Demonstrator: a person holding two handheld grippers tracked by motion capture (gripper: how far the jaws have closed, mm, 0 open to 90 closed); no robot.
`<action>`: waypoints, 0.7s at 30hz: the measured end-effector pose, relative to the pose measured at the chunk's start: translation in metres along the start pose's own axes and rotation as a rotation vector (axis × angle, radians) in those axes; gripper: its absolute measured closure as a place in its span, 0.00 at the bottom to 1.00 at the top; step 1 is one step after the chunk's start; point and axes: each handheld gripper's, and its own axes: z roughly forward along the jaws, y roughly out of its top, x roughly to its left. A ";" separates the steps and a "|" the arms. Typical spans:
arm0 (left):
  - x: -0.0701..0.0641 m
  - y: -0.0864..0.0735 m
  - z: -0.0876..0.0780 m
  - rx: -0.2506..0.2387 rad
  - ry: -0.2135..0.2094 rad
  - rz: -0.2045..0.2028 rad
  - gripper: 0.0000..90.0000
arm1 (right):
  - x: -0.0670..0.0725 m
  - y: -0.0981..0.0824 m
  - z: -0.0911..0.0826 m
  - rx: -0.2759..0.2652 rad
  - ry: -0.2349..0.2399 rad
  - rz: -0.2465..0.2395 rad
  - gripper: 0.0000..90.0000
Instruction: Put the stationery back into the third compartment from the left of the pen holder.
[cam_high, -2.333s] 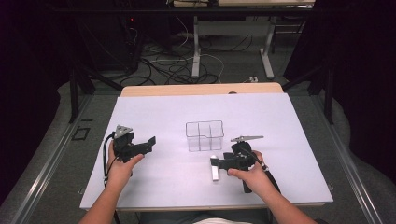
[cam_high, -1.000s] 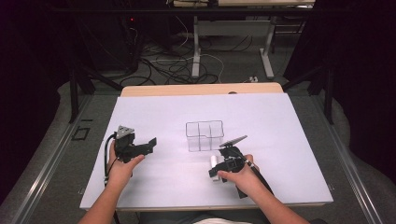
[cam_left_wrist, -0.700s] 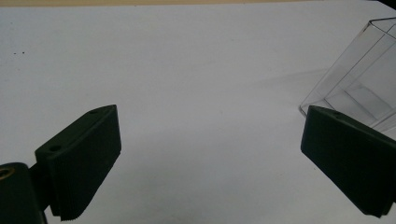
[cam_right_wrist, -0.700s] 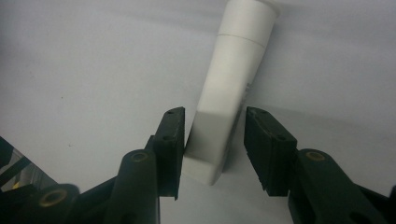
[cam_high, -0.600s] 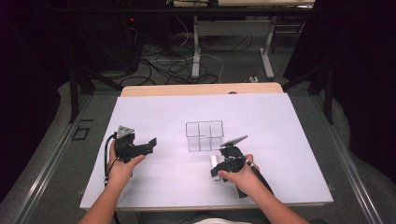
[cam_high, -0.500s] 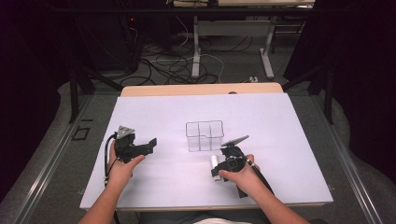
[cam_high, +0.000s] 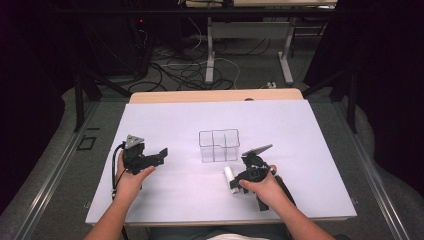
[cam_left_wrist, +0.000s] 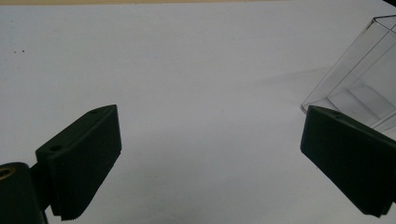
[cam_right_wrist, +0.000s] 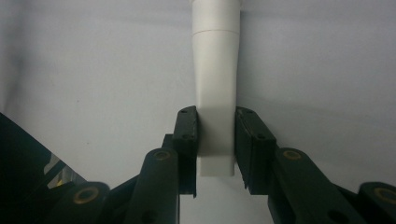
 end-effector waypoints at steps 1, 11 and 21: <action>0.000 0.000 0.000 0.000 0.000 0.000 0.06 | 0.000 0.000 0.000 0.003 0.001 -0.003 0.79; 0.000 0.000 -0.001 -0.002 0.002 0.001 0.06 | -0.005 0.002 -0.004 -0.002 0.026 -0.021 0.79; -0.001 0.001 -0.001 -0.010 -0.008 0.001 0.06 | -0.004 0.000 -0.013 -0.027 0.076 -0.097 0.79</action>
